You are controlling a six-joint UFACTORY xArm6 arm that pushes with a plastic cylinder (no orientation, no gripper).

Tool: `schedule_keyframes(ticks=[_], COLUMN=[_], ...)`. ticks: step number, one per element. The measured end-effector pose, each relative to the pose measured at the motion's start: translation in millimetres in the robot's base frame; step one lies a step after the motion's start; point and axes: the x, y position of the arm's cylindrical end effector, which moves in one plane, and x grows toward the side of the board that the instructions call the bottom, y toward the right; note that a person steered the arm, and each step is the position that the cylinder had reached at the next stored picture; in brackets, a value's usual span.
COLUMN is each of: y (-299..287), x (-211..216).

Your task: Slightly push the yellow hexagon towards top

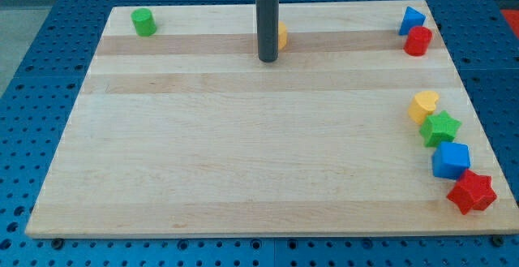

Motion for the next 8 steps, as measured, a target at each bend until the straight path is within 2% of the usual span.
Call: schedule_keyframes(ticks=[3,8], y=[0.2,10.5], x=[-36.6,-37.3])
